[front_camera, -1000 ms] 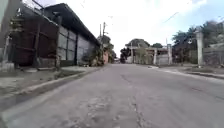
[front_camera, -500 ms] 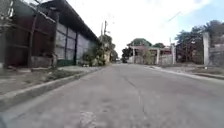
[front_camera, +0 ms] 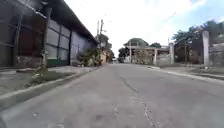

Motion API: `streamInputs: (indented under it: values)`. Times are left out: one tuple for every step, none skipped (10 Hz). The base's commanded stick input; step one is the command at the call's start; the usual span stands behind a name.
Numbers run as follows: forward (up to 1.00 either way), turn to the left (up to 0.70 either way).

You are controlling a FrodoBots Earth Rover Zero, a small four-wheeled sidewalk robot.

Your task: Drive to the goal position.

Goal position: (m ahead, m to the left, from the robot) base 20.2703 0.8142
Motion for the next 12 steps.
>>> streamInputs:
  values:
    - [1.00,0.00]
    - [1.00,0.00]
    - [1.00,0.00]
    - [1.00,0.00]
    - [1.00,0.00]
    - [1.00,0.00]
    - [1.00,0.00]
    - [1.00,0.00]
    - [1.00,0.00]
    - [1.00,0.00]
    - [1.00,0.00]
    - [1.00,0.00]
